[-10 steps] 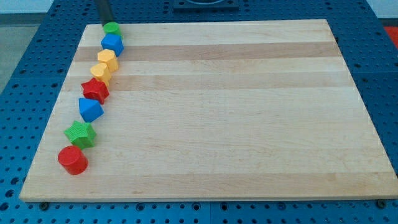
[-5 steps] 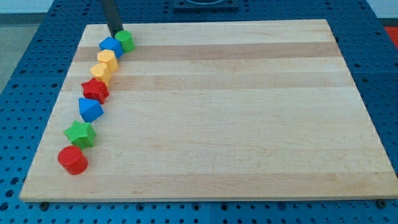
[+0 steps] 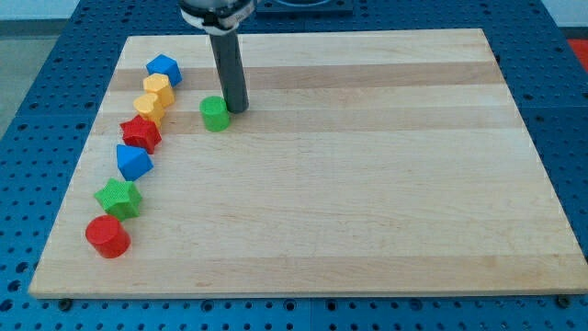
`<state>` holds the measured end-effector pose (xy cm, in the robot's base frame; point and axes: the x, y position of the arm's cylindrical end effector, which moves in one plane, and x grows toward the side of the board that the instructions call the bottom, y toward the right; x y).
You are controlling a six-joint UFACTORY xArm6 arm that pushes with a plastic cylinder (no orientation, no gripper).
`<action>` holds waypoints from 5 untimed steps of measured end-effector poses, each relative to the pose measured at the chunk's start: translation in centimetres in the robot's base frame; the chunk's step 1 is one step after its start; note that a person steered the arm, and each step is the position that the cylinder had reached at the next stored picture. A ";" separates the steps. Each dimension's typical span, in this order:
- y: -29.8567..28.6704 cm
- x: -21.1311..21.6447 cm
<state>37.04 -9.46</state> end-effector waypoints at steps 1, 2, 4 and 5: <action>2.5 0.4; 3.0 -2.2; -3.0 -2.4; -4.0 -2.1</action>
